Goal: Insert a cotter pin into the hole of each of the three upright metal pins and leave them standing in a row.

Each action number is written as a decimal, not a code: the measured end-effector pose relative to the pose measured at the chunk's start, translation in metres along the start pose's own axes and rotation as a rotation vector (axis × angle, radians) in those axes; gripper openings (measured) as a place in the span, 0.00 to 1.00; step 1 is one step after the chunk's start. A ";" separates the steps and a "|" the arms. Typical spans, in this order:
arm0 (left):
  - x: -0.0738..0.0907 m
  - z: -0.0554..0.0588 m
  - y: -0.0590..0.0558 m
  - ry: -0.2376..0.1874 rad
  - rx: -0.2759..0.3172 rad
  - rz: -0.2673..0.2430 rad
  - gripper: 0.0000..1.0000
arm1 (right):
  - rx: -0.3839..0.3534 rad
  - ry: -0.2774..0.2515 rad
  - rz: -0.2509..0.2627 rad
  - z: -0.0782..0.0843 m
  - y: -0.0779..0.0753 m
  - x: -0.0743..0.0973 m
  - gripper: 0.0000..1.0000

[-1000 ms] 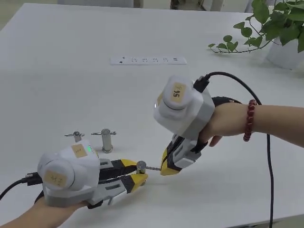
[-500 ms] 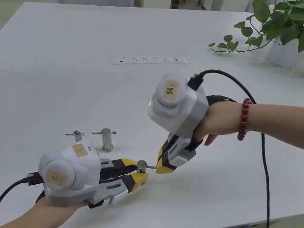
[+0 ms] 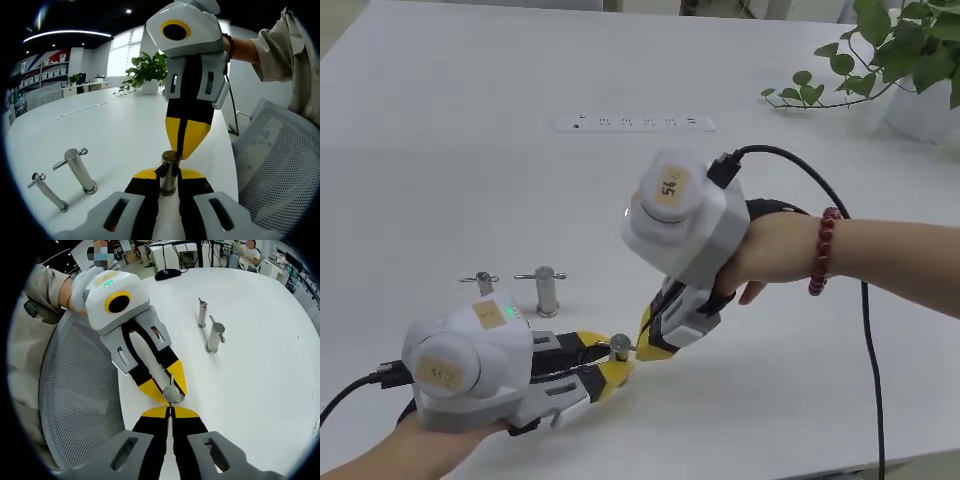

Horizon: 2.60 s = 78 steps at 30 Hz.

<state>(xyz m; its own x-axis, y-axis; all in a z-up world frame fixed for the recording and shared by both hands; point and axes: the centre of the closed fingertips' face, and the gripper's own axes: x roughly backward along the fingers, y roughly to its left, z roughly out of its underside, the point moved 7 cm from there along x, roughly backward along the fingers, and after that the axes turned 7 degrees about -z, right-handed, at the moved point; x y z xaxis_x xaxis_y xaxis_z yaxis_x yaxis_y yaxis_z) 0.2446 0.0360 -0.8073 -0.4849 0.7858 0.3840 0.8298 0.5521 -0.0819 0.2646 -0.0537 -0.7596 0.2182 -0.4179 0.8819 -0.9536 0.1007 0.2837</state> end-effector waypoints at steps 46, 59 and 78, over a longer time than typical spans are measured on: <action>0.005 0.000 0.007 -0.022 0.031 -0.025 0.25 | 0.059 -0.093 0.036 -0.003 -0.001 -0.002 0.18; 0.026 -0.004 0.007 -0.043 0.029 -0.003 0.43 | 0.037 -0.107 0.040 0.002 0.003 0.003 0.18; 0.053 -0.016 0.003 -0.083 0.034 0.009 0.52 | 0.030 -0.101 0.052 0.008 0.005 0.001 0.07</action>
<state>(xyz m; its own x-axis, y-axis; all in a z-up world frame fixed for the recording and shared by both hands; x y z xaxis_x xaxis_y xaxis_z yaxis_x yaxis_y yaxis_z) 0.2261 0.0751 -0.7722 -0.5003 0.8102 0.3055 0.8247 0.5533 -0.1168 0.2581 -0.0603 -0.7603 0.1483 -0.5015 0.8523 -0.9692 0.0976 0.2260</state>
